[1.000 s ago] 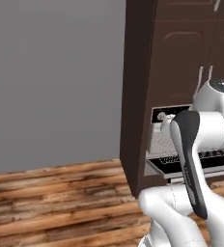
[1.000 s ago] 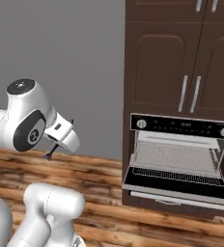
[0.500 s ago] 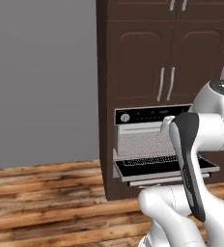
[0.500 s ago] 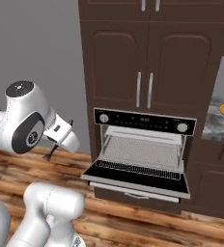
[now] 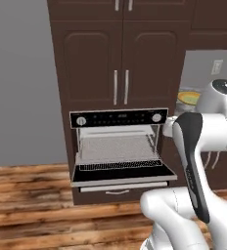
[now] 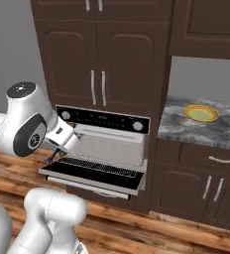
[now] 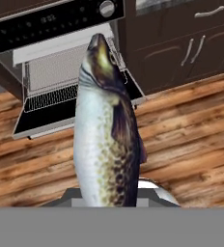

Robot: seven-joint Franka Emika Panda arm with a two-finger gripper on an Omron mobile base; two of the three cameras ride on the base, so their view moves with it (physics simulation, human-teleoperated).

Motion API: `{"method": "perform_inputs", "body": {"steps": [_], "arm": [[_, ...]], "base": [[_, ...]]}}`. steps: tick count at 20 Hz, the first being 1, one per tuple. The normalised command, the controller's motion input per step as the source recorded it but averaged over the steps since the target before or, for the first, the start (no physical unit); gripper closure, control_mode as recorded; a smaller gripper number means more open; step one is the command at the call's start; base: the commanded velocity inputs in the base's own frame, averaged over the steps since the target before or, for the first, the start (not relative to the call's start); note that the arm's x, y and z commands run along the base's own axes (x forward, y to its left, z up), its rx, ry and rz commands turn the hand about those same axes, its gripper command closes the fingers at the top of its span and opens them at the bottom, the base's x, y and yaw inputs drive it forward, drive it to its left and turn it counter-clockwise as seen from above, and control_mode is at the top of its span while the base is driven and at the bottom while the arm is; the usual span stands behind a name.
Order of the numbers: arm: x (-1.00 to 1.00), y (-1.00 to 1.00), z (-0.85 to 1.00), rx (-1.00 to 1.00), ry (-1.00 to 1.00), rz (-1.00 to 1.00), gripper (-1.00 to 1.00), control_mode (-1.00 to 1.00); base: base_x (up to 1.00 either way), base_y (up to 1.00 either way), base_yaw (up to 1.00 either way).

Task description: Take the fish from the oven and place it on the plate on the counter.

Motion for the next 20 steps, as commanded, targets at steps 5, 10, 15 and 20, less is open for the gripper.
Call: {"method": "perform_inputs", "body": {"steps": [5, 10, 15, 20], "arm": [[0.0, 0.0, 0.0, 0.0, 0.0, 0.0, 1.0, 1.0], [0.0, 0.0, 0.0, 0.0, 0.0, 0.0, 1.0, 1.0], [0.0, 0.0, 0.0, 0.0, 0.0, 0.0, 1.0, 1.0], [0.0, 0.0, 0.0, 0.0, 0.0, 0.0, 1.0, 1.0]], "base": [[0.28, -1.0, 0.08], [0.71, -1.0, 0.01], [0.86, -1.0, 0.0], [0.83, -0.77, 0.1]]}}
